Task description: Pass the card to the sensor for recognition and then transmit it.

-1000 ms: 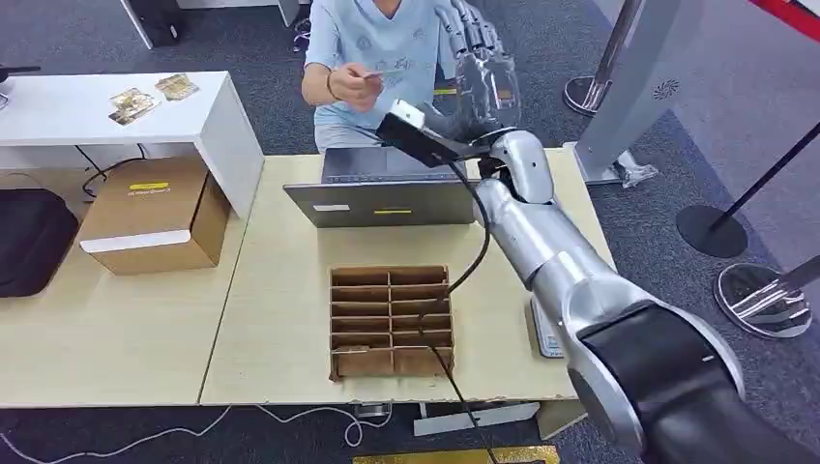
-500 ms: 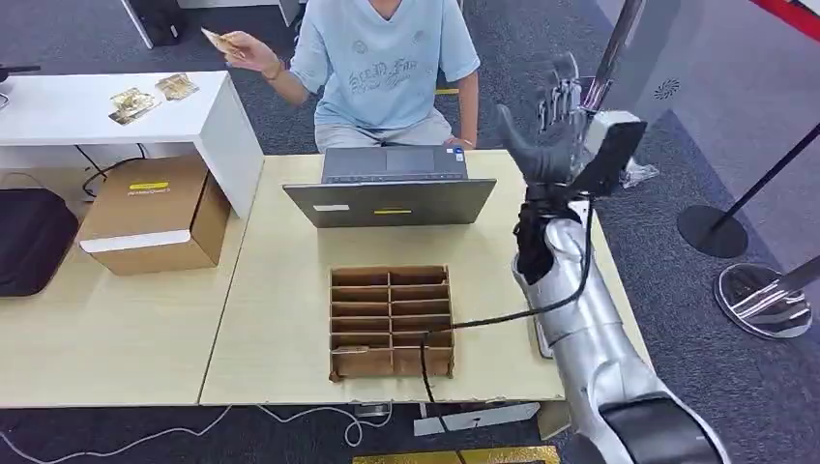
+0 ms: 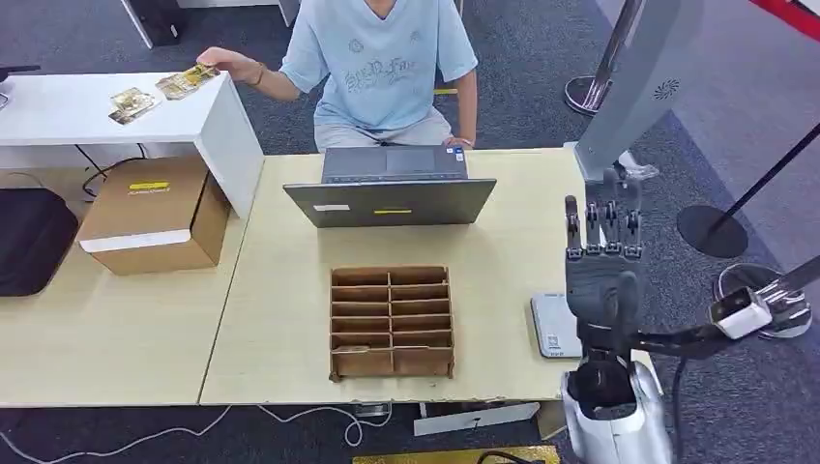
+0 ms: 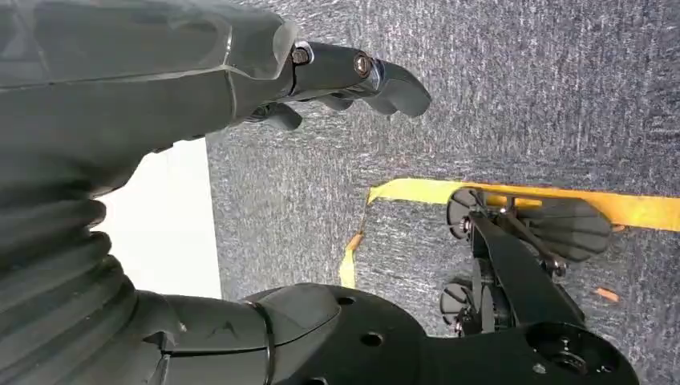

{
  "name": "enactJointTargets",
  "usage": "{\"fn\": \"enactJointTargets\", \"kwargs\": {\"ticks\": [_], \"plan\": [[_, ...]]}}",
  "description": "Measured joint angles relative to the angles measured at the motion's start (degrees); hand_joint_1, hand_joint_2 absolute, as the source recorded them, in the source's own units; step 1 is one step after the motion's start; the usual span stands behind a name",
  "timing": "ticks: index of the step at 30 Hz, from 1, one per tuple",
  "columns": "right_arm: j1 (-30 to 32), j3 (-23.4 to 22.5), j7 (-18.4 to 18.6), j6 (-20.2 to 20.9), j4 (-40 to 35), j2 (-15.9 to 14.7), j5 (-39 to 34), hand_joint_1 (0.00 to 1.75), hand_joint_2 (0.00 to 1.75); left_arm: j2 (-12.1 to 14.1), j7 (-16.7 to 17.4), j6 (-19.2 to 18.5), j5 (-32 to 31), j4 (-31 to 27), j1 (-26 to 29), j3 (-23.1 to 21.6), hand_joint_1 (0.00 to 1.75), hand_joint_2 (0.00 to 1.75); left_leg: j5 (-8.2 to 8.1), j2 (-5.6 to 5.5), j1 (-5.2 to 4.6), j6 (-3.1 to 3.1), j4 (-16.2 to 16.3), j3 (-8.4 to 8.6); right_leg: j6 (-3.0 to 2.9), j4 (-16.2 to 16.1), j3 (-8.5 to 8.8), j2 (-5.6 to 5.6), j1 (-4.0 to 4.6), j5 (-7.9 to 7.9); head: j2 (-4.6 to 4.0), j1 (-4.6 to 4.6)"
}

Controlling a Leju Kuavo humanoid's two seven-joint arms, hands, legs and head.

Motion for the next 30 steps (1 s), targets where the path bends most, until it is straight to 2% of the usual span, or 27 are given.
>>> {"fn": "enactJointTargets", "kwargs": {"ticks": [3,5,10,15,18,21,22,24,27,30], "plan": [[6.02,-2.39,-1.25,0.13,-3.81,2.19,1.23,0.00,1.75,-0.07,0.79,0.04,0.55,0.00,0.02,0.07,0.00,1.75,-0.04,-0.01,0.00,0.00,0.00,0.01,0.05,0.00,0.01,-0.02,0.00,-0.05,0.00,0.00],[9.62,-3.24,-3.84,-1.10,-5.10,3.08,7.82,0.00,1.75,-0.11,0.81,0.13,1.88,0.00,0.03,0.80,0.00,1.75,-0.04,0.01,0.01,0.00,-0.02,0.00,0.05,0.00,0.01,0.00,0.00,-0.05,0.00,-0.02],[14.70,-4.20,-9.48,-10.15,-5.19,3.93,28.08,0.00,1.75,-0.20,1.09,1.18,1.38,0.00,0.06,1.33,0.00,1.75,-0.05,0.03,0.01,-0.02,-0.03,0.01,0.05,0.00,0.00,0.03,0.00,-0.06,0.00,0.00],[17.18,-3.85,-11.96,-23.12,-6.21,4.24,48.41,0.00,1.75,-0.20,0.77,1.33,1.51,0.00,0.06,1.38,0.00,1.75,-0.05,0.03,0.00,-0.02,-0.02,0.01,0.05,0.00,0.01,0.02,0.00,-0.05,0.00,0.00],[18.25,-2.23,-11.85,-37.00,-8.18,4.24,65.26,0.00,1.75,-0.35,0.68,1.33,2.47,0.00,0.08,1.86,0.00,1.75,-0.05,0.03,0.00,-0.02,-0.02,0.01,0.05,0.00,0.01,0.03,-0.01,-0.05,0.00,0.02],[18.93,0.65,-9.31,-51.68,-10.17,4.24,84.30,0.00,1.75,-0.46,0.59,1.33,2.54,0.00,0.06,2.27,0.00,1.75,-0.05,0.04,0.00,-0.02,-0.02,0.02,0.05,0.00,0.01,0.03,0.00,-0.05,0.00,0.02],[19.13,1.62,-7.56,-55.93,-10.65,4.24,90.54,0.00,1.75,-0.46,0.59,1.31,2.40,0.00,0.06,2.32,0.00,1.75,-0.05,0.03,0.00,-0.02,-0.02,0.02,0.05,0.00,0.01,0.03,0.00,-0.05,0.00,0.00],[19.59,3.83,-1.77,-65.61,-11.22,4.11,108.51,0.00,1.75,-0.48,0.59,1.22,1.81,0.00,0.07,2.32,0.00,1.75,-0.05,0.03,0.02,-0.02,-0.02,0.02,0.05,0.00,0.01,0.03,0.00,-0.06,0.00,0.02],[20.17,6.86,6.57,-71.69,-11.22,3.43,124.03,0.00,1.75,-0.46,0.59,1.11,1.27,0.00,0.02,2.32,0.00,1.75,-0.05,0.03,0.02,-0.02,-0.03,0.02,0.05,0.01,0.01,0.03,0.00,-0.06,0.00,0.00],[20.43,9.81,13.75,-73.26,-10.98,1.55,131.93,0.00,1.75,-0.44,0.59,0.94,1.01,0.00,0.03,2.32,0.00,1.75,-0.05,0.04,0.01,-0.02,-0.03,0.02,0.05,0.01,0.01,0.03,0.00,-0.06,0.00,0.00]]}}
